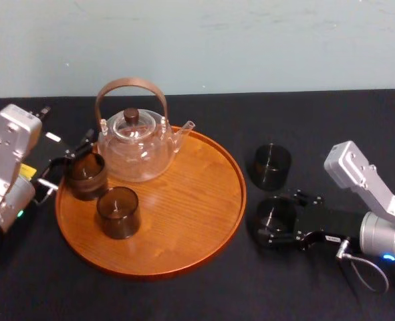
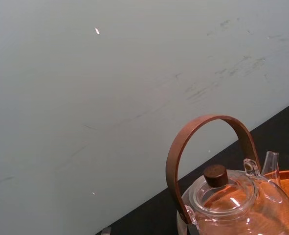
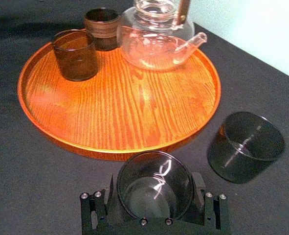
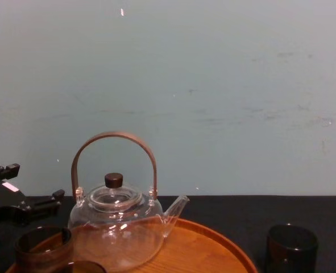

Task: Pick up the glass from the table and place it on the tray.

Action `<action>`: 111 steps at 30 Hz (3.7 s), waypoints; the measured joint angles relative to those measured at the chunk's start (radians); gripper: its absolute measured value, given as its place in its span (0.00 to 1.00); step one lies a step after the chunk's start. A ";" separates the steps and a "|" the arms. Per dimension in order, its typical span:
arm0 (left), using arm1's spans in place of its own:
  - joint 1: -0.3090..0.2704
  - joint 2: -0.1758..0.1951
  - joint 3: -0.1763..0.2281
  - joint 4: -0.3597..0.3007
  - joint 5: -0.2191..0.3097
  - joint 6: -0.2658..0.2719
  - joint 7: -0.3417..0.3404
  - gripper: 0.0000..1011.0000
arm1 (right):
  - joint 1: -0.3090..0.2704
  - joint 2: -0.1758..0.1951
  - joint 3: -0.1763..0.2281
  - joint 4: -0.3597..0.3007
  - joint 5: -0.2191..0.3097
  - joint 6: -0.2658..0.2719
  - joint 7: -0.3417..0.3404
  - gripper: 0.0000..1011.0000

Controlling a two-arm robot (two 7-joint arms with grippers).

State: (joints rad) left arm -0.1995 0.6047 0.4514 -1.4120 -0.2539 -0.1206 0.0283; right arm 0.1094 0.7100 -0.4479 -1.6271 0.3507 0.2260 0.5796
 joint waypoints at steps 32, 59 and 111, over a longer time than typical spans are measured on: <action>0.000 0.000 0.000 0.000 0.000 0.000 0.000 0.99 | -0.002 0.001 0.003 -0.001 0.001 0.000 -0.002 0.89; 0.000 0.000 0.000 0.000 0.000 0.000 0.000 0.99 | 0.096 -0.010 0.003 -0.037 0.023 -0.066 0.020 0.90; 0.000 0.000 0.000 0.000 0.000 0.000 0.000 0.99 | 0.250 -0.246 -0.197 0.248 -0.083 -0.131 0.054 0.89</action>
State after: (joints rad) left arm -0.1995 0.6047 0.4514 -1.4120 -0.2539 -0.1205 0.0282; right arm 0.3592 0.4645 -0.6445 -1.3793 0.2681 0.0947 0.6333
